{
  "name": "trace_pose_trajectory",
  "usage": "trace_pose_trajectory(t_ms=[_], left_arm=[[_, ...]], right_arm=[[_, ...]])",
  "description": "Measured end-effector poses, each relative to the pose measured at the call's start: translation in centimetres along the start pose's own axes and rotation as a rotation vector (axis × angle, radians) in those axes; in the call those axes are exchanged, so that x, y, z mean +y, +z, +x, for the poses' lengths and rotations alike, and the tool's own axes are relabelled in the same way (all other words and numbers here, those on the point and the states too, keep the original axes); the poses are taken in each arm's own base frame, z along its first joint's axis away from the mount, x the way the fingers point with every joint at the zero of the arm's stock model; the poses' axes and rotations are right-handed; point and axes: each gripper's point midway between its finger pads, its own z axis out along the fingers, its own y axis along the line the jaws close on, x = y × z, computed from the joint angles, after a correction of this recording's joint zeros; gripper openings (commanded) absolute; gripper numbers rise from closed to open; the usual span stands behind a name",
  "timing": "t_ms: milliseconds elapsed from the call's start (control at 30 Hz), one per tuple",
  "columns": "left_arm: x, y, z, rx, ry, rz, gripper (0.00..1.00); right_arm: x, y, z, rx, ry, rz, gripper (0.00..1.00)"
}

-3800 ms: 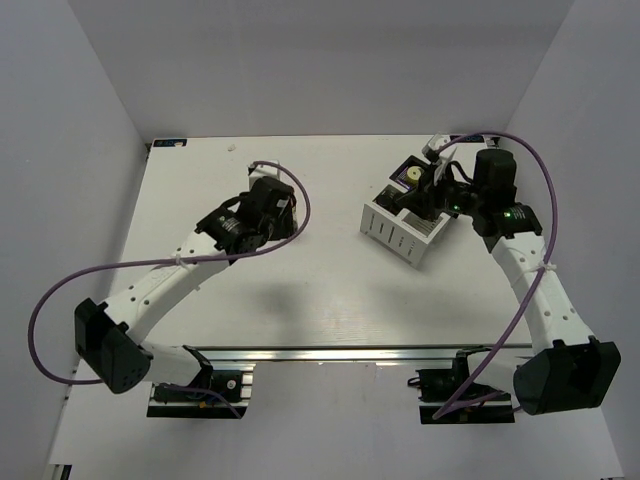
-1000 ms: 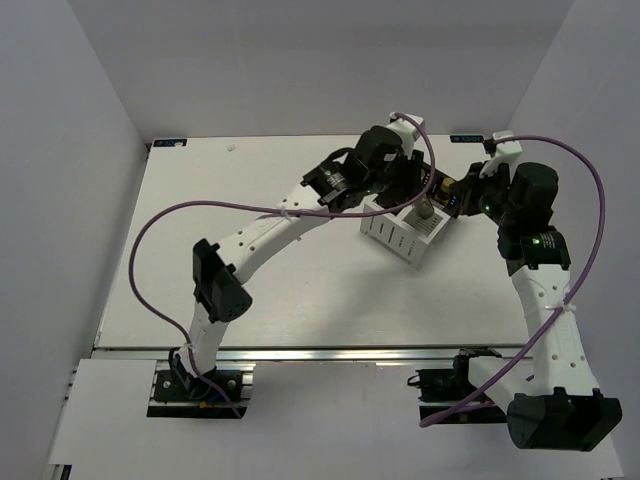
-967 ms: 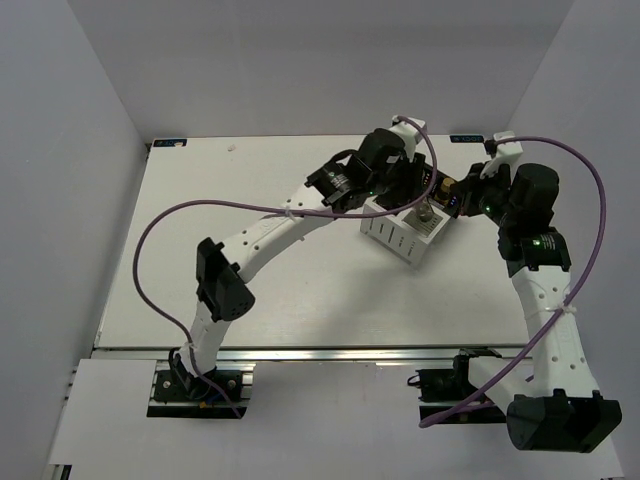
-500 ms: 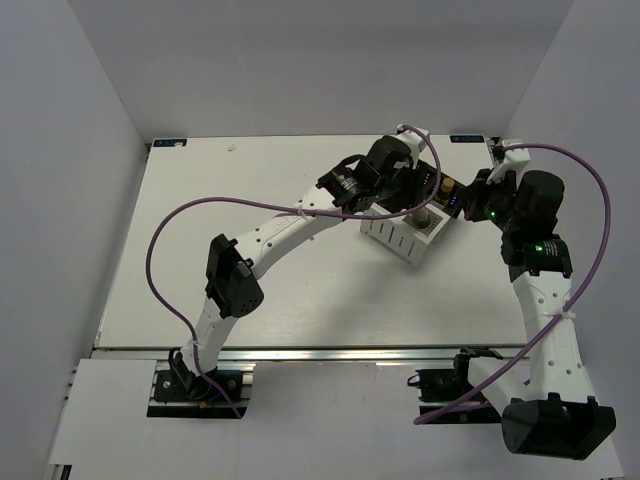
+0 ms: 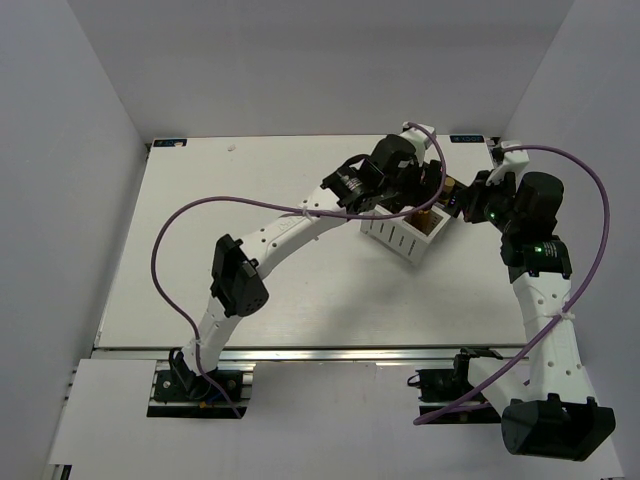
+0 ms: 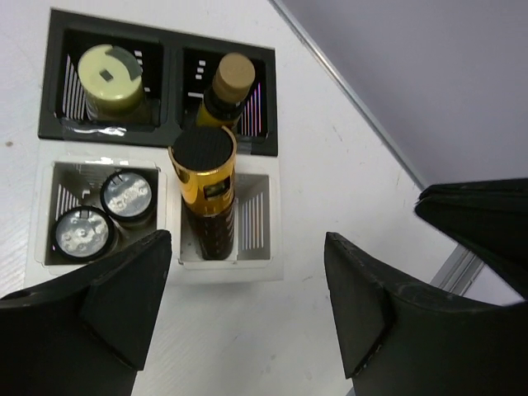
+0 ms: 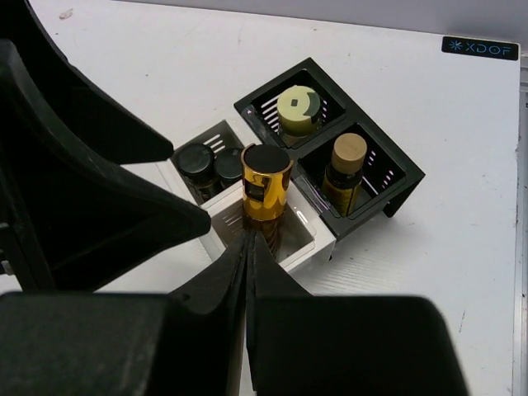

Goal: Organize the condiment bottles

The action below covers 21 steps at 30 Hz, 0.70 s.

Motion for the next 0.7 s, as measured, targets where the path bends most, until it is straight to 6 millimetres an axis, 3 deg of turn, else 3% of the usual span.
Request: trace_pose_trajectory(t_ms=[33,67,167,200,300,500,567,700], left_arm=[[-0.1,-0.2,-0.5,-0.015,0.000,-0.002,0.84],[0.0,-0.4,-0.8,-0.026,0.000,-0.010,0.83],[0.6,-1.8,-2.3,-0.074,0.005,-0.051,0.79],[1.0,-2.9,-2.8,-0.091,0.006,-0.071,0.77],[2.5,-6.5,-3.1,-0.121,0.001,-0.121,0.67],[5.9,-14.4,-0.7,-0.154,-0.053,-0.199,0.67],[6.8,-15.7,0.5,-0.154,-0.078,-0.220,0.67],[7.7,-16.1,2.9,-0.125,-0.111,-0.245,0.67]], right_arm=[[0.1,0.0,0.0,0.000,0.000,-0.003,0.09],[0.2,0.0,0.0,0.000,0.001,-0.010,0.26],[0.8,0.0,0.6,0.007,-0.004,-0.048,0.51],[1.0,0.0,0.8,0.011,-0.005,-0.062,0.54],[1.8,-0.1,1.5,0.023,-0.015,-0.110,0.60],[2.6,-0.1,2.1,0.034,-0.020,-0.160,0.61],[2.7,-0.1,2.1,0.034,-0.022,-0.167,0.61],[2.9,-0.2,2.1,0.034,-0.025,-0.182,0.60]])
